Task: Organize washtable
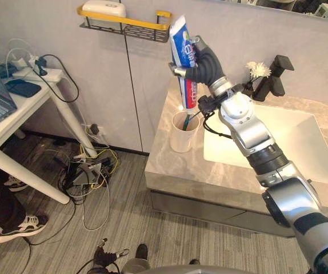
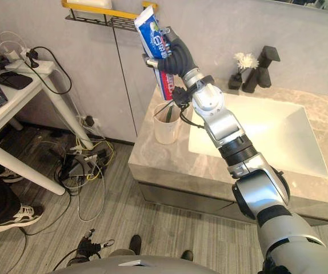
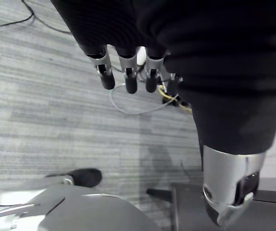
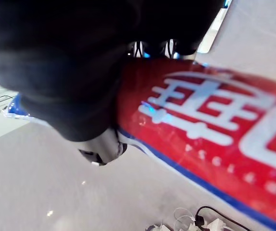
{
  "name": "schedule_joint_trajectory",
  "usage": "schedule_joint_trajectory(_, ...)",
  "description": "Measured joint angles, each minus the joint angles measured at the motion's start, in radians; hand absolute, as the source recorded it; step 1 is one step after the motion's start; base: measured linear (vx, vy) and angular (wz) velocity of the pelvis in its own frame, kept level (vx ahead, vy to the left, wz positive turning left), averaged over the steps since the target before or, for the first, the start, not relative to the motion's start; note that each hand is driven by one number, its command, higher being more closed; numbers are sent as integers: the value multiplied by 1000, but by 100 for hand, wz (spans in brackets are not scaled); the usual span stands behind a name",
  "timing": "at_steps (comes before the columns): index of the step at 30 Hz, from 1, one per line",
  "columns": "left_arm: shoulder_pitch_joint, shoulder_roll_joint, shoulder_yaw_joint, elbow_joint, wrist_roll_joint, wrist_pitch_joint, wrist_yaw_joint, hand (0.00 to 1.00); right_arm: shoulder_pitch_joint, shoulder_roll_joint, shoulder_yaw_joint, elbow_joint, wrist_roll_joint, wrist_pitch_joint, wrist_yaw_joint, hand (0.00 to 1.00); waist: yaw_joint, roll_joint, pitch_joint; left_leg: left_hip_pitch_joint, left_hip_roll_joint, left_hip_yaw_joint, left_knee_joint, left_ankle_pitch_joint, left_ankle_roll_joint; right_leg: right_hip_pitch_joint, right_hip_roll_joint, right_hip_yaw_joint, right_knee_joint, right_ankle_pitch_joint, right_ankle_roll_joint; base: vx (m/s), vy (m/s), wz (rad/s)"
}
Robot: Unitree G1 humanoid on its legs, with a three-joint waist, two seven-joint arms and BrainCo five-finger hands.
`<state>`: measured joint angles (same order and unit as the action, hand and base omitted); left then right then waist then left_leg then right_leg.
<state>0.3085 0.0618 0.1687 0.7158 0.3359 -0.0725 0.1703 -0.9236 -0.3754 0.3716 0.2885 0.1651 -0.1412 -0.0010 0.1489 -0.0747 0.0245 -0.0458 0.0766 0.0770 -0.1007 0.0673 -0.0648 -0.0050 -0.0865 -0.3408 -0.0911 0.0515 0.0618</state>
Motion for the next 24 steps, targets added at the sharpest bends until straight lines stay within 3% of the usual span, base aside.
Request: schedule_joint_trajectory(24, -28, 12, -1, 65, -2, 1, 18, 0, 142, 16, 20, -24, 10, 0, 2, 100, 0, 2, 18, 0, 0, 2, 7, 0, 0, -1, 0, 3, 0, 0, 0, 0, 0, 0)
